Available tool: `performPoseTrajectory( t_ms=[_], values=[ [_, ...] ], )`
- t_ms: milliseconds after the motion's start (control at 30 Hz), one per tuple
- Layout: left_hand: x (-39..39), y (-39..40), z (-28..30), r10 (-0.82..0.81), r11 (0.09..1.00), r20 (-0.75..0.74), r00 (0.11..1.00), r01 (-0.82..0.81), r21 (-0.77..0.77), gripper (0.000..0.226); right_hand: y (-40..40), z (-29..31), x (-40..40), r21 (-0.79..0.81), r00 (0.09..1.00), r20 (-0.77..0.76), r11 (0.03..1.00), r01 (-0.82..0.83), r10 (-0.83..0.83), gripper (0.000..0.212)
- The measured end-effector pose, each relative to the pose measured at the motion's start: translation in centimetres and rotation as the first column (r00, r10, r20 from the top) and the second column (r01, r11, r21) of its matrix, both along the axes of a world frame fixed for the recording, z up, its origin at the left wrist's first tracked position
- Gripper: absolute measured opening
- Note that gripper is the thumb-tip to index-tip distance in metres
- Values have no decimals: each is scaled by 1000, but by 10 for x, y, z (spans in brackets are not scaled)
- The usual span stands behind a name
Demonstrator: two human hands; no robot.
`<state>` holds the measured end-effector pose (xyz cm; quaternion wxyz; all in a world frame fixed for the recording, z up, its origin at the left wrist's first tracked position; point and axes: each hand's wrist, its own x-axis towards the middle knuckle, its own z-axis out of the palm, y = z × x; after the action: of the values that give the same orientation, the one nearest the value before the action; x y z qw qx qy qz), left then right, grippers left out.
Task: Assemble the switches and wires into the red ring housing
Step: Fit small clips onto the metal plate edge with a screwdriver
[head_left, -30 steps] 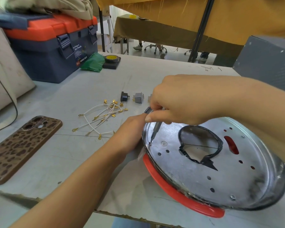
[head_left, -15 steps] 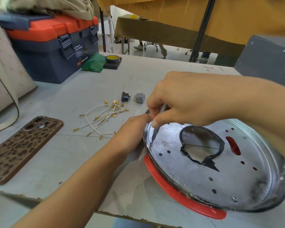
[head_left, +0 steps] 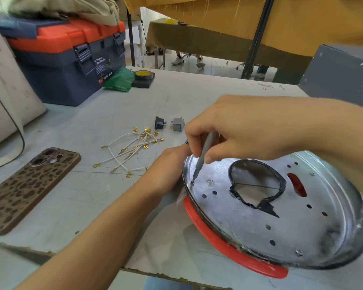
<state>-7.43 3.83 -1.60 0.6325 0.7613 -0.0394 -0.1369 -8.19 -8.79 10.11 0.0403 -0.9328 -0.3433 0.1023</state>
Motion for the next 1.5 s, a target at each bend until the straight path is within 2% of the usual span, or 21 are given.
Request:
performPoseTrajectory(
  t_ms=[133, 200, 333, 467, 533, 633, 833, 967, 1133, 1267, 1367, 1500],
  values=[
    [0, 1, 1, 3, 1000, 8, 1000, -3, 19, 20, 3, 1, 2, 23, 1000, -16, 1000, 13, -13, 12],
    [0, 0, 1, 6, 1000, 1, 1000, -6, 1, 25, 6, 0, 3, -5, 1000, 11, 1000, 23, -22, 21],
    [0, 0, 2, 16, 999, -14, 1000, -16, -43, 32, 9, -2, 3, -113, 981, 192, 992, 55, -33, 41],
    [1, 0, 1, 19, 1000, 7, 1000, -19, 2, 30, 7, -2, 1, -143, 984, 171, 987, 74, -49, 46],
    [0, 0, 0, 18, 1000, 1, 1000, -18, -2, 29, 5, -3, -2, -123, 993, 117, 991, 47, -32, 36],
    [-1, 1, 1, -1, 999, 5, 1000, 1, -34, 32, 3, -1, -5, -63, 1000, 14, 998, 17, -16, 9],
    [-2, 1, 1, -3, 999, 8, 1000, 4, -40, 35, 5, 0, 0, 7, 1000, 4, 1000, 10, -10, 8],
    [-2, 1, 2, 4, 1000, 20, 1000, -4, 7, 32, 8, 2, 0, -23, 999, -12, 999, 43, -43, 16],
    [-2, 0, 2, 10, 1000, 34, 999, -10, 6, 34, 18, 3, -4, -148, 992, 113, 986, 74, -57, 36],
    [-2, 0, 2, 22, 1000, 29, 999, -22, -3, 35, 18, 2, -4, -209, 988, 125, 971, 117, -93, 47],
    [-2, 1, 1, 17, 1000, 25, 1000, -17, -7, 35, 16, 0, -5, -193, 994, 93, 978, 83, -66, 41],
    [-3, 1, 2, 7, 999, -5, 1000, -7, -51, 40, 11, 1, -8, -148, 999, 14, 988, 36, -34, 7]
  ],
)
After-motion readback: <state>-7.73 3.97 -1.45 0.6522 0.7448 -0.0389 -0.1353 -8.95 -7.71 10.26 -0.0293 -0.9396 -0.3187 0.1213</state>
